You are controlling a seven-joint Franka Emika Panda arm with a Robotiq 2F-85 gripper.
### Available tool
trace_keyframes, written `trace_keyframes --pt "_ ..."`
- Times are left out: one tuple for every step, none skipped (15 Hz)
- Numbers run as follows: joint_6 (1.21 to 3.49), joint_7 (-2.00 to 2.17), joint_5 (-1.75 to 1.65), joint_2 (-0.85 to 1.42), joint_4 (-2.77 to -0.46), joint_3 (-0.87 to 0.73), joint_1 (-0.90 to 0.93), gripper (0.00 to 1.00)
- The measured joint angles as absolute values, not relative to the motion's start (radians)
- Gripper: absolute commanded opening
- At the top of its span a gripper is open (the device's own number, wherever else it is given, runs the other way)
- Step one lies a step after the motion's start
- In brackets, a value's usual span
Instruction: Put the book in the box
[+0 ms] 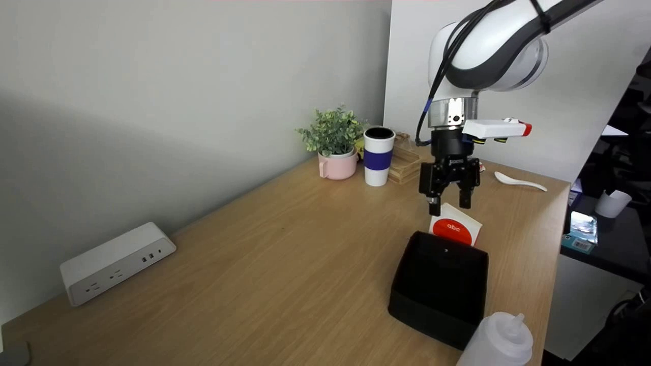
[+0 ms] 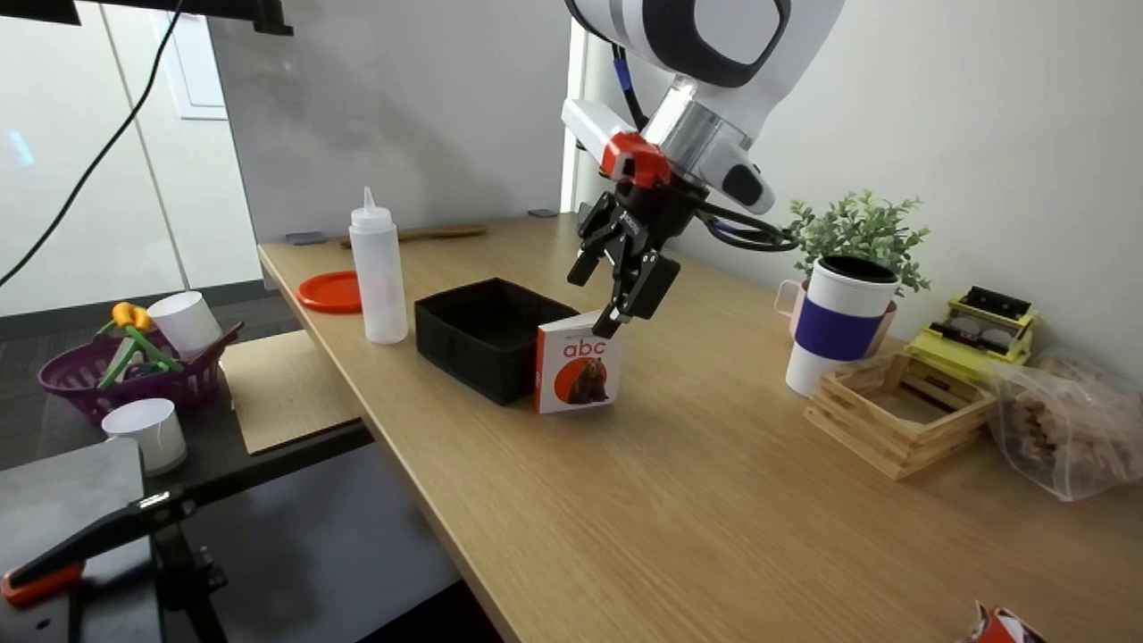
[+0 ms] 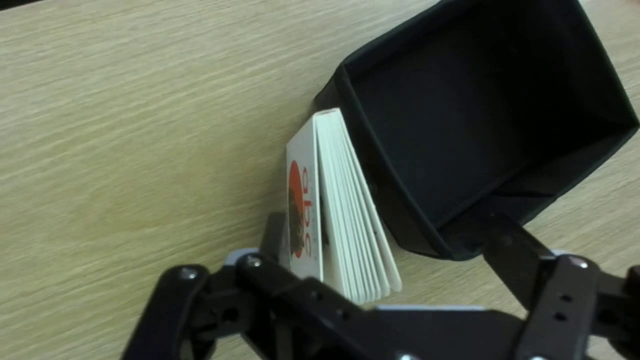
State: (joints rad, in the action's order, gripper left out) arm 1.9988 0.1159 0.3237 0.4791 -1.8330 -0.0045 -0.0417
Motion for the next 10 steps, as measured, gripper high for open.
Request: trace_keyframes --pt "1.998 0.122 0.324 0.480 -1.838 -0.004 -0.042 1.00" --pt "1.998 0.128 0.324 0.481 -1.842 -0.004 -0.042 1.00" --pt "1.998 0.132 0.324 0.482 -1.845 -0.004 -0.042 1.00" --pt "1.997 0.135 0.324 0.484 -1.847 -0.004 -0.042 1.00" --pt "1.997 0.137 0.324 0.486 -1.848 -0.004 -0.042 1.00" --pt "1.996 0.137 0.324 0.490 -1.848 -0.004 -0.042 1.00" --pt "1.996 0.137 0.324 0.495 -1.848 -0.004 -0.042 0.98" --pt "1.995 0.137 0.324 0.500 -1.848 -0.004 -0.042 0.74" --pt "1.995 0.137 0.324 0.507 -1.848 -0.004 -0.042 0.74" --pt "1.995 0.137 0.324 0.512 -1.848 -0.004 -0.042 0.68"
